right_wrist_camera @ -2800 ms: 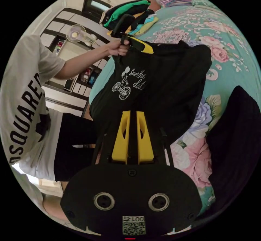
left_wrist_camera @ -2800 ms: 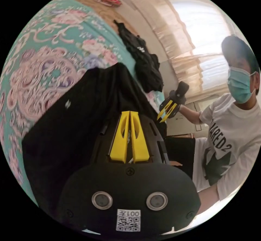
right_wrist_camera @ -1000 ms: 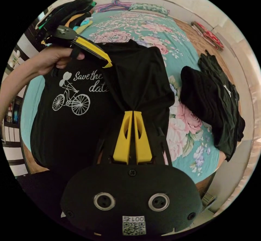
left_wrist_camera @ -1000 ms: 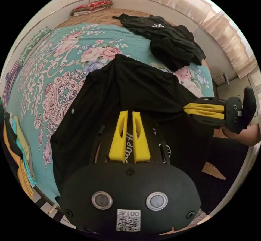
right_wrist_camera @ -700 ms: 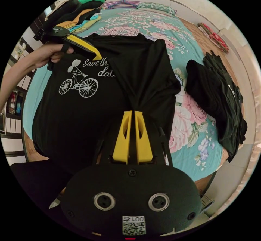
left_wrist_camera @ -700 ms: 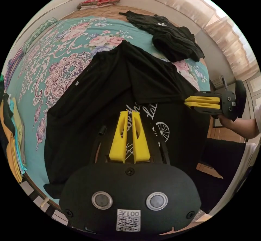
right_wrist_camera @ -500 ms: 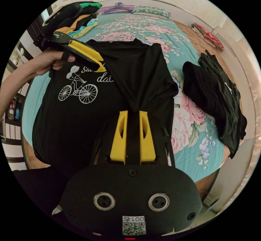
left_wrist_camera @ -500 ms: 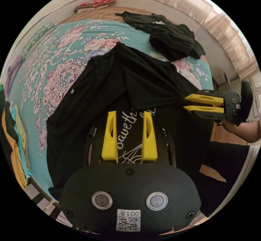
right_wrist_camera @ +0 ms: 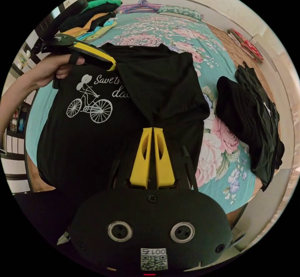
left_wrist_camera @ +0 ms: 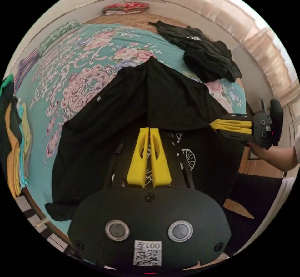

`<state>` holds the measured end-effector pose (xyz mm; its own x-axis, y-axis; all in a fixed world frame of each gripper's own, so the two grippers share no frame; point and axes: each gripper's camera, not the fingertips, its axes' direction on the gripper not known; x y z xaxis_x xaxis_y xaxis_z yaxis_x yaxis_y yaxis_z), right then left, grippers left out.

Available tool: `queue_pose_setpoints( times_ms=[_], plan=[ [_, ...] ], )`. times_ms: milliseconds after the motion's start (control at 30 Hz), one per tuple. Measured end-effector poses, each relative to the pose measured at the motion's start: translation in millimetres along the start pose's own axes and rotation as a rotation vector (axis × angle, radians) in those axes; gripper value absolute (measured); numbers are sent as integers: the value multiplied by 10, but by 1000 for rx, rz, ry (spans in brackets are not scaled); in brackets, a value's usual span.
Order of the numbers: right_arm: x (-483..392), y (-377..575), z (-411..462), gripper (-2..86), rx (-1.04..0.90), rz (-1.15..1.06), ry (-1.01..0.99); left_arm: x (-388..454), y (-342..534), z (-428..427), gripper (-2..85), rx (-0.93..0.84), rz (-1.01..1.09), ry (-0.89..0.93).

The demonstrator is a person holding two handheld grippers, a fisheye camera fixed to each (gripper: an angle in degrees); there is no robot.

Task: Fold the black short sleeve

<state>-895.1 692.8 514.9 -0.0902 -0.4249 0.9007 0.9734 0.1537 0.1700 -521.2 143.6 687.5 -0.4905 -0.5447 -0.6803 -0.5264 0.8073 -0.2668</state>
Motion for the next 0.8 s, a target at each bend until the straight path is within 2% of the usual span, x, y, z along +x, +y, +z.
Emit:
queue_pose_setpoints(
  times_ms=[100,233,367,500,567,667,800],
  plan=[
    [30,30,24,9,-20,-21,3,-172,84,23,3,7,-82,65],
    [210,68,-138,19,14,-37,70,-403,106,-82,57,32,-229,100],
    [687,-122,-286,52,72,-23,89,-609,-307,-291,67,203,-214,166],
    [929,-349,-149,80,85,-138,-11,-739,-1037,-12,92,127,-118,161],
    [925,-473,1,73,15,-205,104,-802,-1449,261,90,38,-47,233],
    [908,-555,29,43,45,-267,199,-814,-1765,475,38,-37,30,269],
    [990,-646,72,24,20,-321,145,-935,-1927,492,-5,-49,31,254]
  ],
)
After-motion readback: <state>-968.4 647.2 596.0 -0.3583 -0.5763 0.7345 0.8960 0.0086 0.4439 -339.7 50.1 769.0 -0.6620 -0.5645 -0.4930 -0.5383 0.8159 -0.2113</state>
